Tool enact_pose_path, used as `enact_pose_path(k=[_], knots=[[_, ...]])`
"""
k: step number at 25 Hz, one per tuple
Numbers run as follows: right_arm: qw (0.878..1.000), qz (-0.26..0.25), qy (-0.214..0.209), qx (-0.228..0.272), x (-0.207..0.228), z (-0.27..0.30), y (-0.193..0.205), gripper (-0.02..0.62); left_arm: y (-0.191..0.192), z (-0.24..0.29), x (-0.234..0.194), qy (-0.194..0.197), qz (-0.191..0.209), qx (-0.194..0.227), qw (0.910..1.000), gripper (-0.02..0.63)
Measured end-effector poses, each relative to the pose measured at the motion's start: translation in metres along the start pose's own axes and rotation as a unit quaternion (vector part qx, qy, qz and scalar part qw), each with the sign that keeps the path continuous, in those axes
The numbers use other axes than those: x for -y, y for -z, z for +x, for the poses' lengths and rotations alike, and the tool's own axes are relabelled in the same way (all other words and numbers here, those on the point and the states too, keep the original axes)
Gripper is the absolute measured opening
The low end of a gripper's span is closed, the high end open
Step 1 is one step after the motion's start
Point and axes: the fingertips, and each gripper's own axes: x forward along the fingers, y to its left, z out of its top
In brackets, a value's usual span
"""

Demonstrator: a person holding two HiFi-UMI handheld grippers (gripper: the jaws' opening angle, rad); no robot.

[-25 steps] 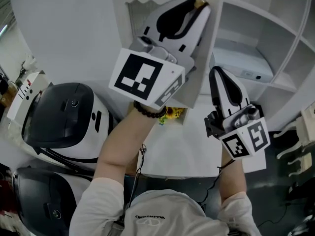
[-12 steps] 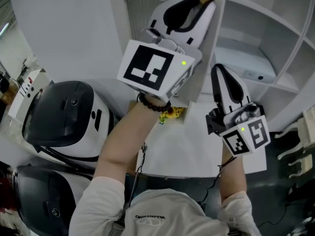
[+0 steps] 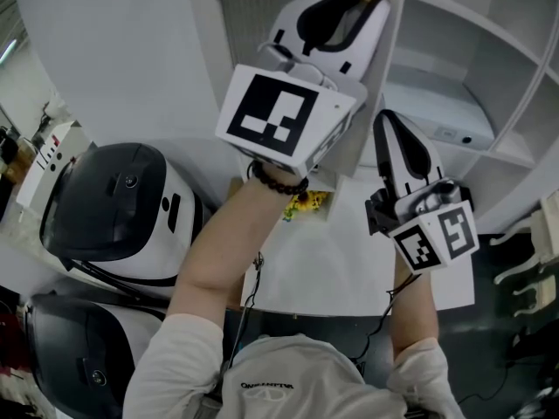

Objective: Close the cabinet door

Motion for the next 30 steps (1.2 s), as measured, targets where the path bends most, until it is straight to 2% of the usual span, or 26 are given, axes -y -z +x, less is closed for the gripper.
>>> enact_pose_path(k=[7,12,15,19,23,30], knots=[[1.000,-0.002,0.001,0.003,0.006,0.005,-0.001,0.011,0.009,0.008,-0.001,-0.005,0.016,-0.006,0.9998,0.075],[1.000,-0.002,0.002,0.002,0.010,0.008,0.002,0.011,0.015,0.014,-0.002,-0.008,0.005,-0.011,0.9999,0.075],[1.000,-0.001,0.003,0.000,0.013,0.011,0.005,0.011,0.018,0.016,-0.004,-0.010,0.022,-0.013,0.9996,0.075],[1.000,0.001,0.005,-0.002,0.017,0.015,0.009,0.011,0.022,0.020,-0.003,-0.009,0.012,-0.021,0.9997,0.075],[1.000,0.003,0.007,-0.001,0.022,0.017,0.011,0.011,0.029,0.024,-0.007,-0.018,0.036,-0.027,0.9988,0.077],[1.000,0.006,0.013,-0.003,0.030,0.018,0.016,0.011,0.037,0.029,-0.010,-0.027,0.037,-0.041,0.9982,0.077]])
